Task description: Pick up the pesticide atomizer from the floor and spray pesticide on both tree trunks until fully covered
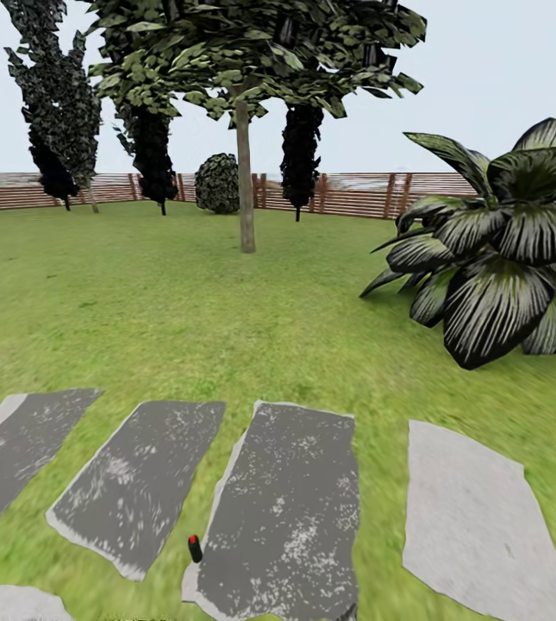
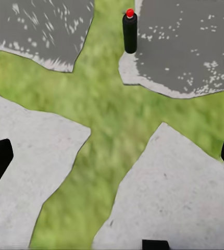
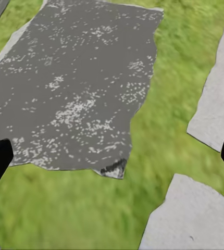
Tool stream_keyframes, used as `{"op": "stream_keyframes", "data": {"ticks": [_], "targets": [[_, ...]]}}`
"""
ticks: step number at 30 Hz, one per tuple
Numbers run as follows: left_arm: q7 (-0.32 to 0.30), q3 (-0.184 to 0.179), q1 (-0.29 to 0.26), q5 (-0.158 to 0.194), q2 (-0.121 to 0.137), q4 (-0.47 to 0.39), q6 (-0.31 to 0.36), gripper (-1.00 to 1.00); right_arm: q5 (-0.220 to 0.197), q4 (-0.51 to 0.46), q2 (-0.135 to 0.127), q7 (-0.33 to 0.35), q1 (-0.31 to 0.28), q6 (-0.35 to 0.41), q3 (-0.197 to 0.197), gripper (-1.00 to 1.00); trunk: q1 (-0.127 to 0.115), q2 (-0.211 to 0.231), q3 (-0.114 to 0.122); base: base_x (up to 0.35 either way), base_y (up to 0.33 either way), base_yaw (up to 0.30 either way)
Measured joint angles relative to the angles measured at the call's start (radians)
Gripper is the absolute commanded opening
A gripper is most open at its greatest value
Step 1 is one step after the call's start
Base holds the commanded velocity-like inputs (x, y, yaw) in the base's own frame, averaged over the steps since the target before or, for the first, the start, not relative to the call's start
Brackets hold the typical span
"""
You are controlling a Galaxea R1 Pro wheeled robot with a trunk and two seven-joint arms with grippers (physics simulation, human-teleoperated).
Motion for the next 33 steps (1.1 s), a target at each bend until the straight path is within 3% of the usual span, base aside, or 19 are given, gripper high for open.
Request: {"op": "stream_keyframes", "data": {"ticks": [33], "targets": [[0.000,0.000,0.000,0.000,0.000,-0.003,0.000,1.00,0.000,0.000,0.000,0.000,0.000,0.000,0.001,1.00,0.000,0.000,0.000,0.099,-0.250,0.278]]}}
